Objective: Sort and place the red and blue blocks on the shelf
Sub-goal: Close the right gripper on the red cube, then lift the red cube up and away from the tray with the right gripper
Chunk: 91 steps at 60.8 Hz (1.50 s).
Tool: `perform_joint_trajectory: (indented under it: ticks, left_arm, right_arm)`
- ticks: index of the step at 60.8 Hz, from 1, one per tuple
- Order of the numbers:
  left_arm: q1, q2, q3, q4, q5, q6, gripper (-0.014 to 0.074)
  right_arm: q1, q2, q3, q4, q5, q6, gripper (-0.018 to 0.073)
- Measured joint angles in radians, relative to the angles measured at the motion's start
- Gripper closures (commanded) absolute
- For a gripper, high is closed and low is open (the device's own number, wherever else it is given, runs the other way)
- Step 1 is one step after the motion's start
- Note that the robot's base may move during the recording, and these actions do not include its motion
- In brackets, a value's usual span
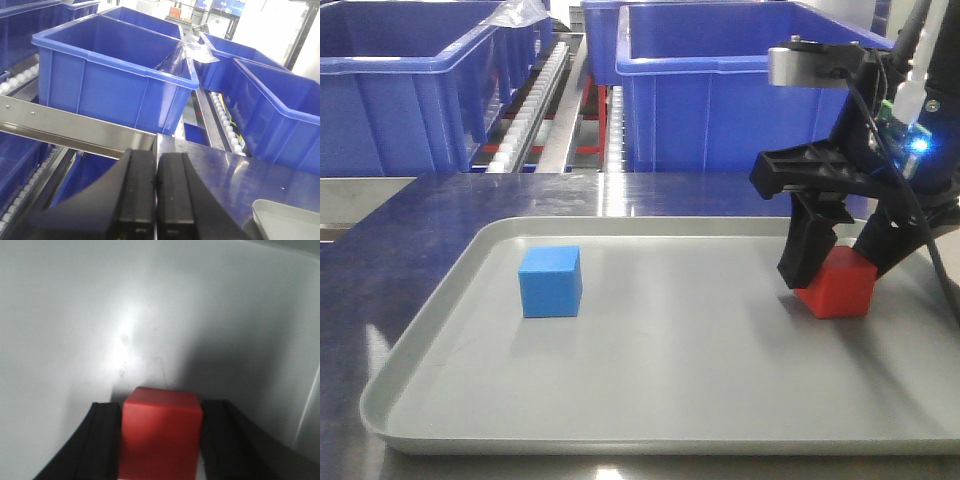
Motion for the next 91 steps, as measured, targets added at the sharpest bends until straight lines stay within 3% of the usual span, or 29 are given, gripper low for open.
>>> perform_joint_trajectory:
  ticks: [18,66,91]
  left_arm:
    - [0.000,0.000,0.000,0.000,0.000,0.000,0.0448]
    - [0.000,0.000,0.000,0.000,0.000,0.000,0.0448]
    - [0.000,0.000,0.000,0.000,0.000,0.000,0.0448]
  right_arm:
    - [0.000,-0.056,0.000,-0.005,-0.007,0.000,0.0494]
    - [-0.005,-0.412,0.065,-0.027,-0.223,0.000,0.0492]
    - [-0.168,-0.639,0.212,-0.030,-0.239,0.000,0.0492]
